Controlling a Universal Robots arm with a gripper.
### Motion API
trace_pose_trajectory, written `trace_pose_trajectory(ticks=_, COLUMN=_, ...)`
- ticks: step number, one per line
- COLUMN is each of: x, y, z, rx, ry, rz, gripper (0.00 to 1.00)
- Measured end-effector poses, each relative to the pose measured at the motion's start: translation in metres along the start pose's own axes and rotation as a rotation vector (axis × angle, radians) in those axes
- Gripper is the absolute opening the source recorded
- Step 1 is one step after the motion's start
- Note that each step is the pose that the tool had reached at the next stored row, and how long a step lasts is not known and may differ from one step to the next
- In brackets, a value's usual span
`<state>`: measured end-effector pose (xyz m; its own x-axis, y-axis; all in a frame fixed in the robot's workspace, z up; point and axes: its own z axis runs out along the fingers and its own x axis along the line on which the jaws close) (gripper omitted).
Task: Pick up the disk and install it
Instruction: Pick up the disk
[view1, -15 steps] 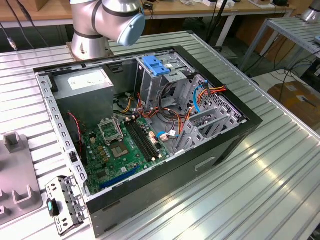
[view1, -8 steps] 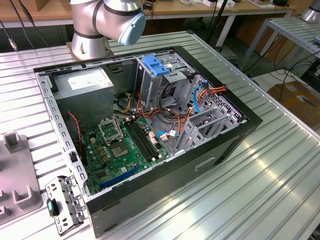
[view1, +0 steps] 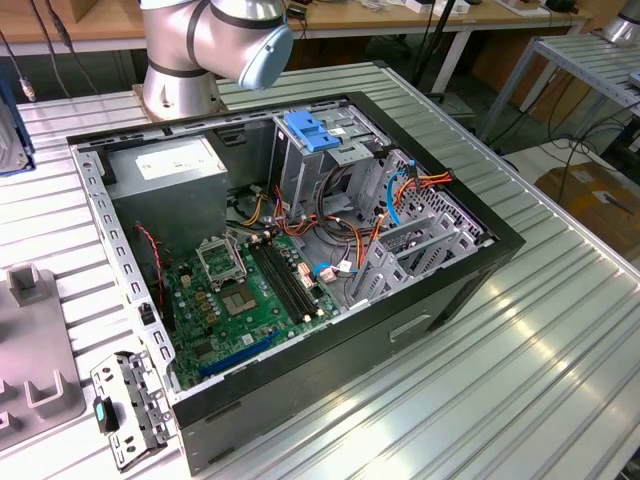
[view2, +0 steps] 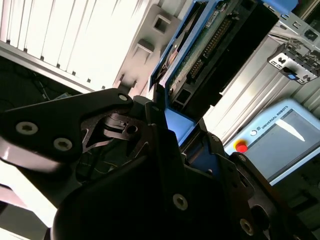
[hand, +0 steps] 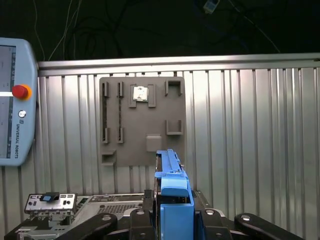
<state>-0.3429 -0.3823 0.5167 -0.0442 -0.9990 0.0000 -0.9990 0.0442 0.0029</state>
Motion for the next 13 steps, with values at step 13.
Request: trace_pose_trajectory(ticks=13, x=0.0009, y=-0.0408, z=-0.0001, rx=-0.0065, ry=0.0003, rz=0.001, gripper=0.36)
